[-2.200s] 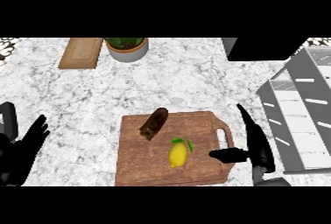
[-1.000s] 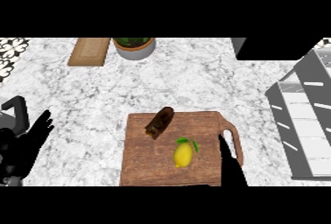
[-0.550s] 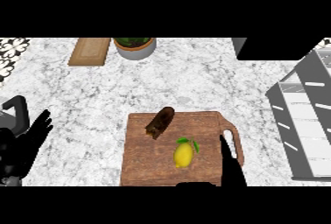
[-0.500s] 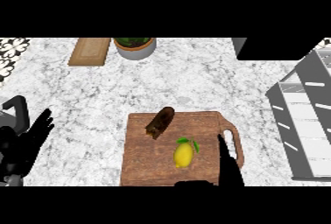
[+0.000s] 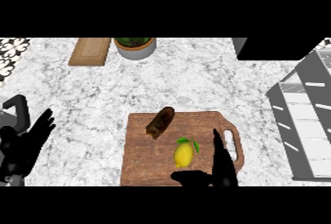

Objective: Pick the lemon from the cutting board and place it in the tiered basket

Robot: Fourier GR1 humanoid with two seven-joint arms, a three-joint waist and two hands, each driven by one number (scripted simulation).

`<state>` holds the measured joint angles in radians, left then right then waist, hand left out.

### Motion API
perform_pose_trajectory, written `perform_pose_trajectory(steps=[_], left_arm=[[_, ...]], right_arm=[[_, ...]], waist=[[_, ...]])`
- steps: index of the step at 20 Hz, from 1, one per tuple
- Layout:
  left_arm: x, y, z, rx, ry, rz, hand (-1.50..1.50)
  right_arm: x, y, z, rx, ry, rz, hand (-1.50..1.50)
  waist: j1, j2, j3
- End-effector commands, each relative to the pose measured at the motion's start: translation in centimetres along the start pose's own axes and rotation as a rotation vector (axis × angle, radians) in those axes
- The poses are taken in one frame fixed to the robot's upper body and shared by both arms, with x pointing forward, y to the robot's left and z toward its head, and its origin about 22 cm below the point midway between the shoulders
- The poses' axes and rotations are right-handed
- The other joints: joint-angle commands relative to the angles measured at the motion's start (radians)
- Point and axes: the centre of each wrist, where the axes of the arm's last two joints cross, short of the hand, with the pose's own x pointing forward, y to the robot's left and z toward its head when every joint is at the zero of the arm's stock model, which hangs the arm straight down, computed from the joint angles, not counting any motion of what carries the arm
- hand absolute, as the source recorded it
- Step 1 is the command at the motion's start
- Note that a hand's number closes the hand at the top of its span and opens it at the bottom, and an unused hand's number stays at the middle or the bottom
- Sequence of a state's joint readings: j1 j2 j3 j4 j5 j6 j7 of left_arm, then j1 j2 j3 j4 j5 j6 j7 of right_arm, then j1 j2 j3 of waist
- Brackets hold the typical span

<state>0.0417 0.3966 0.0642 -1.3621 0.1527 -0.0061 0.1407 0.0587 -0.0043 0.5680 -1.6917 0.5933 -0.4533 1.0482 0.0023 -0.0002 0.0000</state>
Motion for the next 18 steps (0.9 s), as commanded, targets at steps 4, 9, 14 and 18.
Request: perform_pose_trajectory(steps=[4, 9, 14, 18], left_arm=[[0.4, 1.1, -0.3, 0.017, 0.004, -0.015, 0.0], [-3.4, 0.2, 0.8, 0.012, 0.013, 0.006, 0.0], [-0.6, -0.4, -0.2, 0.0, -0.009, -0.005, 0.0], [1.1, -0.1, 1.2, -0.012, 0.006, -0.004, 0.0]], right_arm=[[0.9, 1.4, -2.8, -0.018, 0.087, -0.053, -1.5], [-0.5, 3.1, -3.2, -0.002, 0.077, -0.048, -1.5], [-0.5, 4.0, -4.2, 0.041, 0.095, -0.031, -1.5], [-0.6, 4.7, -4.9, 0.032, -0.021, 0.031, 1.5]], waist=[[0.002, 0.001, 0.0], [0.003, 0.001, 0.0], [0.002, 0.001, 0.0], [0.011, 0.0, 0.001]])
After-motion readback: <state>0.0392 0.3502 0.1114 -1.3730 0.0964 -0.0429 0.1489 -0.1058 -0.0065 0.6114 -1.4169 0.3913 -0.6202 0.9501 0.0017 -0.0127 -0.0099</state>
